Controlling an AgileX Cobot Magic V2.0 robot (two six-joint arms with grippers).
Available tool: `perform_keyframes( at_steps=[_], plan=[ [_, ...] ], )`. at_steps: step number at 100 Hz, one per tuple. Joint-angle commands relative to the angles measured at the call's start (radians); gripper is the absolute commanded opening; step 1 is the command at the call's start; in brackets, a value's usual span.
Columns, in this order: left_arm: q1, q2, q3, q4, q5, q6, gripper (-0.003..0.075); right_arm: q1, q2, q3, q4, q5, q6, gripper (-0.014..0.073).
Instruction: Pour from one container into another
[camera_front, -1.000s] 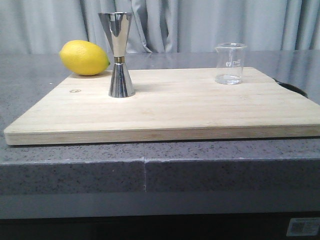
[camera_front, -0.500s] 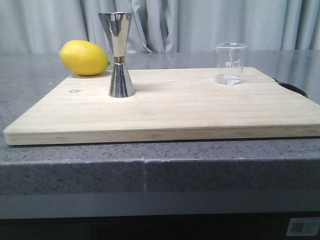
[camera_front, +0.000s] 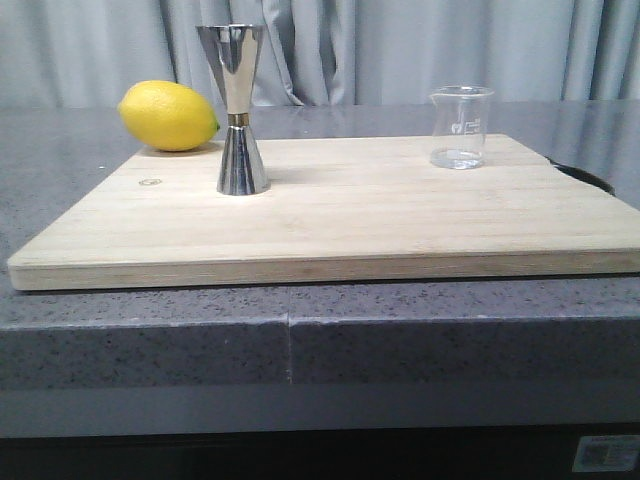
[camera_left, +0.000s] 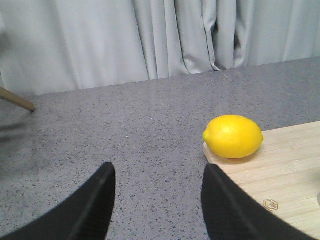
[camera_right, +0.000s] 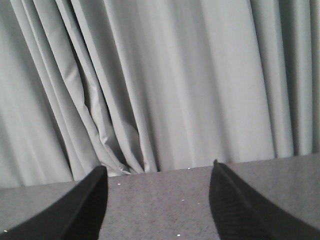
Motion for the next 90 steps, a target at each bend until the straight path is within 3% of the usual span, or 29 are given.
perform_keyframes(
  at_steps=[1, 13, 53, 77, 90],
  plan=[
    [-0.009, -0.006, -0.027, -0.011, -0.048, -0.002, 0.0356, -0.003, -0.012, -0.015, -0.141, -0.031, -0.002, 0.0395],
    [-0.009, -0.006, -0.027, -0.011, -0.048, 0.006, 0.0356, -0.003, -0.012, 0.018, -0.253, -0.031, -0.002, 0.0395],
    [-0.012, -0.009, 0.038, -0.032, -0.071, 0.008, 0.0356, -0.003, -0.014, 0.109, -0.322, 0.002, -0.002, 0.0395],
    [-0.094, -0.04, 0.045, -0.039, -0.12, 0.008, 0.0353, -0.003, -0.086, 0.16, -0.336, 0.006, -0.002, 0.0395],
    [-0.146, -0.049, 0.047, -0.045, -0.129, 0.008, 0.0285, -0.003, -0.145, 0.19, -0.336, 0.006, -0.002, 0.0395]
  ],
)
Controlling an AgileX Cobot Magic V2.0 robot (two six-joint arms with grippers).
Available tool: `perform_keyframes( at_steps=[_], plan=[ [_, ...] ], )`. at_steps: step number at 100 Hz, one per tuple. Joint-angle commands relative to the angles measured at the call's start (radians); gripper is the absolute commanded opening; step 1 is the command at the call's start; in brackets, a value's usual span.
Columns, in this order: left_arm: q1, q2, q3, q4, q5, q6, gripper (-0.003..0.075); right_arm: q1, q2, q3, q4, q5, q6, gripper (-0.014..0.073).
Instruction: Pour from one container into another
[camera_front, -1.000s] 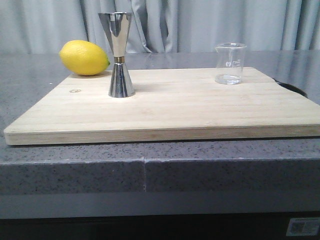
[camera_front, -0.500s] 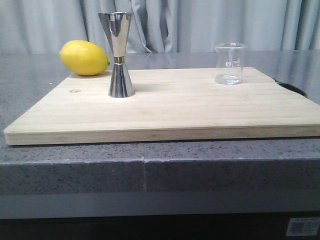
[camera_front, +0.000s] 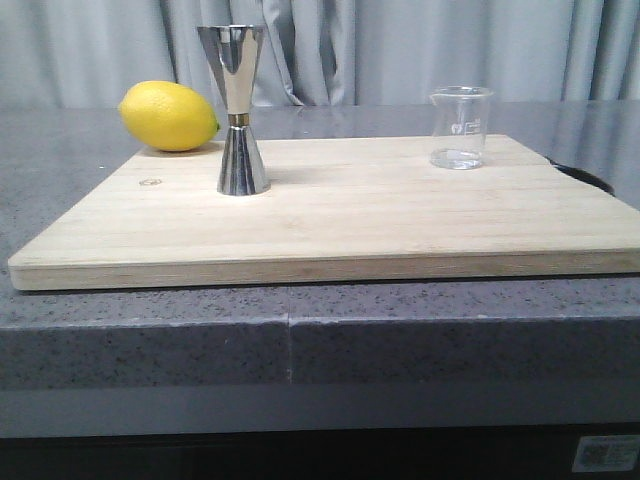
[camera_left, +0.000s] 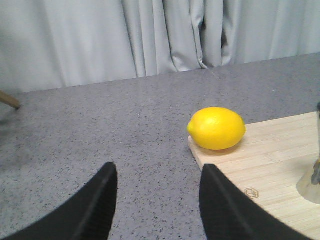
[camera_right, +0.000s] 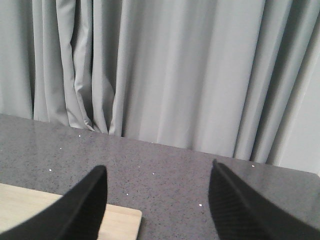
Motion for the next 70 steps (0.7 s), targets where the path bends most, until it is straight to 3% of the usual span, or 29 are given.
perform_keyframes(
  at_steps=[1, 23, 41, 53, 70],
  plan=[
    [-0.035, -0.007, -0.027, -0.018, -0.056, 0.0, 0.028, -0.003, -0.04, -0.008, -0.022, 0.018, -0.002, 0.0395],
    [-0.099, -0.011, -0.024, -0.018, -0.056, 0.0, 0.0124, -0.003, -0.108, 0.043, -0.024, 0.02, -0.002, 0.0394],
    [-0.106, -0.011, -0.024, 0.022, -0.072, 0.004, 0.0054, -0.003, -0.113, 0.07, -0.024, 0.02, -0.002, 0.037],
    [-0.104, -0.011, -0.024, 0.037, -0.112, 0.004, 0.0042, -0.003, -0.113, 0.077, -0.029, 0.013, -0.002, 0.0227],
    [-0.104, -0.009, -0.024, 0.044, -0.126, 0.004, 0.0042, -0.003, -0.113, 0.077, -0.043, 0.003, -0.002, -0.004]
  ],
)
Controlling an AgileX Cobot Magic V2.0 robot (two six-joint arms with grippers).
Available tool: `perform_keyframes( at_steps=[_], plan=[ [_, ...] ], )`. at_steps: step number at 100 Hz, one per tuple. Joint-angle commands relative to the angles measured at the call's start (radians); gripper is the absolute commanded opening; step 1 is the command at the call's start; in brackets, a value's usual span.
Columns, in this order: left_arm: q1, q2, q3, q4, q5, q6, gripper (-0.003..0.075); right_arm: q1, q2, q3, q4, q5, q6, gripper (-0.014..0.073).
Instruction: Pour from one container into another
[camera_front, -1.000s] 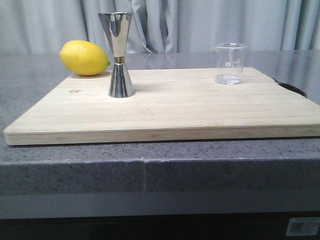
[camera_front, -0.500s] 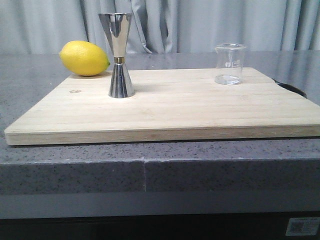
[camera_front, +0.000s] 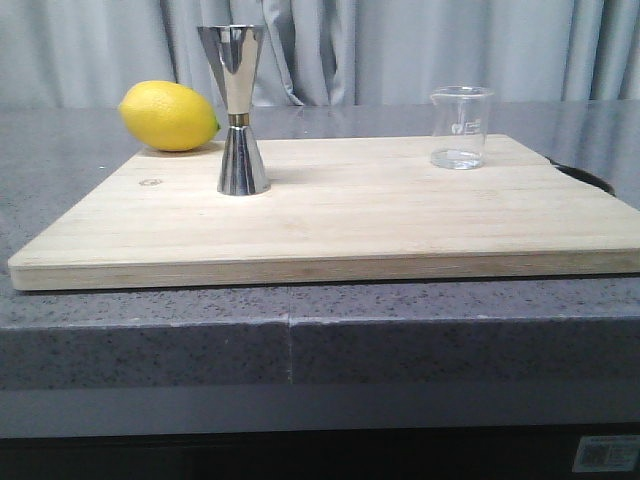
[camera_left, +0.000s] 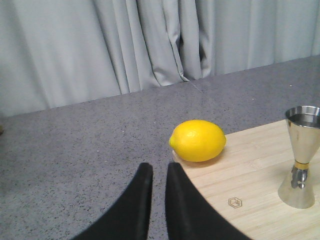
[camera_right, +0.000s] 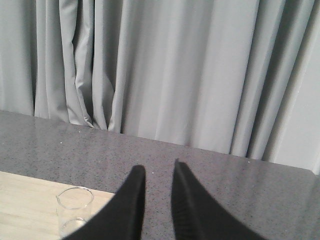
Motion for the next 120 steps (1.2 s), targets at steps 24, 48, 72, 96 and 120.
perform_keyframes(
  at_steps=[24, 48, 72, 96, 120],
  plan=[
    [-0.007, -0.001, -0.026, 0.009, -0.104, 0.004, -0.0004, -0.003, 0.001, -0.025, -0.048, -0.01, -0.002, -0.0069],
    [-0.007, -0.001, -0.026, 0.011, -0.102, 0.004, -0.0011, -0.003, 0.001, -0.025, -0.048, -0.018, -0.002, -0.0069],
    [-0.007, -0.001, -0.026, 0.011, -0.081, 0.004, -0.001, -0.003, 0.001, -0.025, -0.048, -0.018, -0.002, -0.0069],
    [-0.007, -0.001, -0.026, 0.011, -0.065, 0.004, -0.001, -0.003, 0.001, -0.025, -0.048, 0.001, -0.002, -0.0069],
    [-0.007, 0.007, -0.026, 0.011, -0.121, 0.004, -0.0011, -0.003, 0.001, -0.025, -0.048, -0.002, -0.002, -0.0069]
  ],
)
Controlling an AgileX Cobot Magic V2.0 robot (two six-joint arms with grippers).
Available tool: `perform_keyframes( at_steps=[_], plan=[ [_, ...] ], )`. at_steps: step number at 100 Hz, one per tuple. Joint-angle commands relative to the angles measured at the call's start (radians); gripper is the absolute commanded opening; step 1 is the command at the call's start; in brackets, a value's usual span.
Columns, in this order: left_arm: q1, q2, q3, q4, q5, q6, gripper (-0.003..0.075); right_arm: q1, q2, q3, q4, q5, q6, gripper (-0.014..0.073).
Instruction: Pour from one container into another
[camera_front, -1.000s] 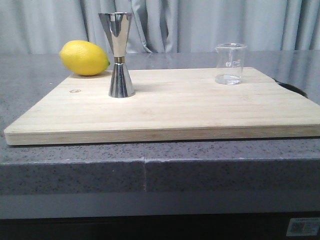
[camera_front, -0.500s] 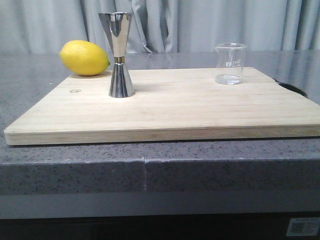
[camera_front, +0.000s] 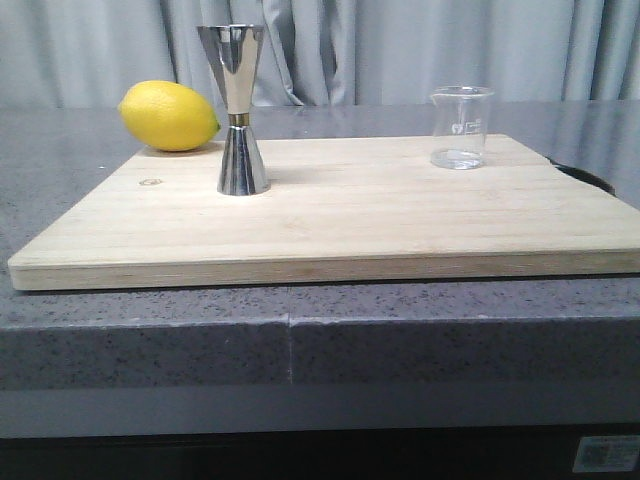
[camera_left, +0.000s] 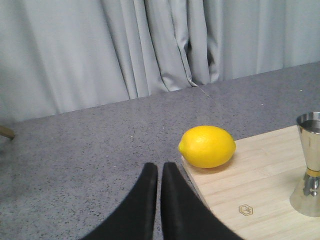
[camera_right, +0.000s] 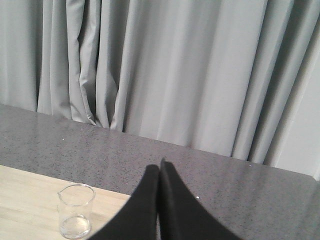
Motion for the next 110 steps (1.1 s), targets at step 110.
perform_keyframes(
  at_steps=[110],
  plan=[
    [-0.007, 0.08, -0.026, 0.004, -0.211, 0.004, -0.0011, -0.003, 0.001, -0.028, -0.019, -0.094, -0.002, -0.0069]
  ],
)
